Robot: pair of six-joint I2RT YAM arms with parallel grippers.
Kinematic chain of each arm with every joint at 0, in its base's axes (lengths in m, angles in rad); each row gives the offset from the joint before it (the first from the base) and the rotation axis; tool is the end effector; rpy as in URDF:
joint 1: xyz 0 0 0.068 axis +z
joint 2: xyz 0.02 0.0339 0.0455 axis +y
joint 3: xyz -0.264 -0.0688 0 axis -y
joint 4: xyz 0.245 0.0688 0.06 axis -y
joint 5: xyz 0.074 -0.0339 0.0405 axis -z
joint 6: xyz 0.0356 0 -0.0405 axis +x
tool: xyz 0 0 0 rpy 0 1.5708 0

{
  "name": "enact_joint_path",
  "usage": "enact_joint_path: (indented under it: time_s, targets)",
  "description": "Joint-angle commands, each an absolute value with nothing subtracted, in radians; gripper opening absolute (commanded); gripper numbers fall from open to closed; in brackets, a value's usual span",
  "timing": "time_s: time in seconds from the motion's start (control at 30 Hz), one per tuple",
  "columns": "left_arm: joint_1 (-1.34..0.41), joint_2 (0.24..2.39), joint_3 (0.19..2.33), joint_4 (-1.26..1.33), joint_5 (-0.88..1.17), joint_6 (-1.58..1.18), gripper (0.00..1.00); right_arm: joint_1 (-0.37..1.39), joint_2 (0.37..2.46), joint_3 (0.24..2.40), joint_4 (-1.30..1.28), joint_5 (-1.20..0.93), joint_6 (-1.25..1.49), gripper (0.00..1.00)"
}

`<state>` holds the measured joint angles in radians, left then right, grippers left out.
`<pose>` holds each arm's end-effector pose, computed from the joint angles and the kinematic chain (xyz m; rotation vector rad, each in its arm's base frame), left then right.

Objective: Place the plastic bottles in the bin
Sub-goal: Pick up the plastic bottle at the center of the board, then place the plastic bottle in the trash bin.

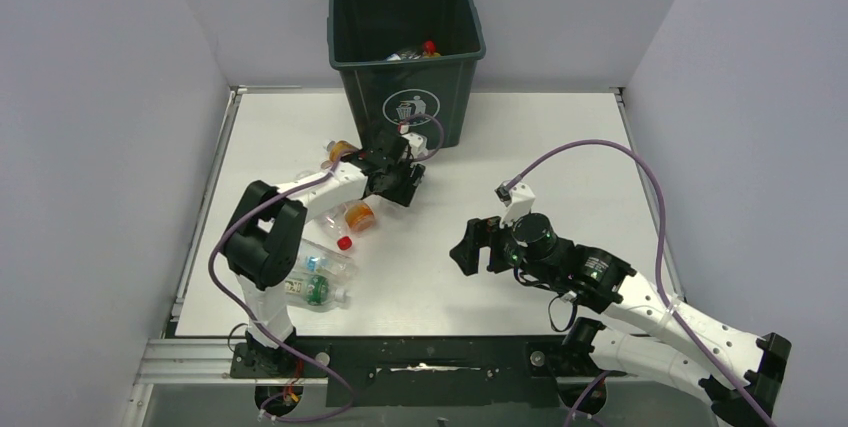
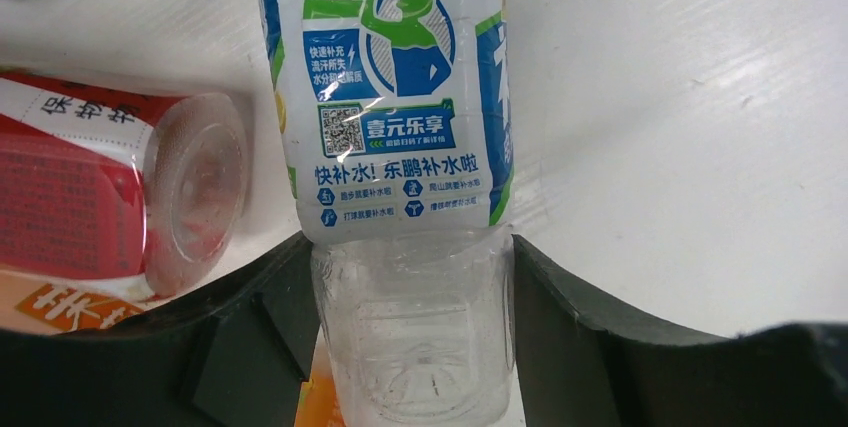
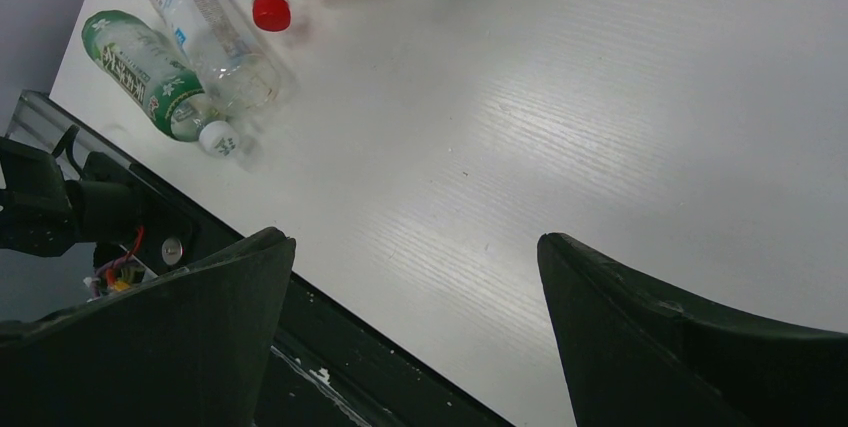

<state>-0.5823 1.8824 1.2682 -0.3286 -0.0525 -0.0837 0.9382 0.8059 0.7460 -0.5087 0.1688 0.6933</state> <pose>0.3352 -0.2185 0.1840 0.6019 2.4512 -0.2053 0.1096 0.1394 0.2904 -0.1698 2.2256 0.7601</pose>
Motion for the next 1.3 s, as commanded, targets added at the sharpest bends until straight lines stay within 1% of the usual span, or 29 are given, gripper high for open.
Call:
enact_joint_path:
  time_s: [0.0,0.37,0.8,1.03,1.27]
  targets:
    - [-0.605,1.752,1.289,-0.357,-0.034,-0.105,0.47,0.95,0.789,0.746,-0.452,0.189,0.703,0.98]
    - [-0.641,1.562,1.402,-0.525,0.06,-0.121,0.47,0.959,0.818,0.741,-0.428,0.181,0.699,0.98]
    - [-0.655,1.435,1.61,-0.662,0.119,-0.16,0.47,0.96,0.859,0.755,-0.402,0.168,0.691,0.98]
    - [-0.654,1.422,1.766,-0.665,0.162,-0.187,0.47,0.963,0.875,0.76,-0.396,0.163,0.689,0.98]
    - [-0.649,1.496,1.945,-0.662,0.183,-0.198,0.48,0.967,0.878,0.761,-0.396,0.16,0.687,0.98]
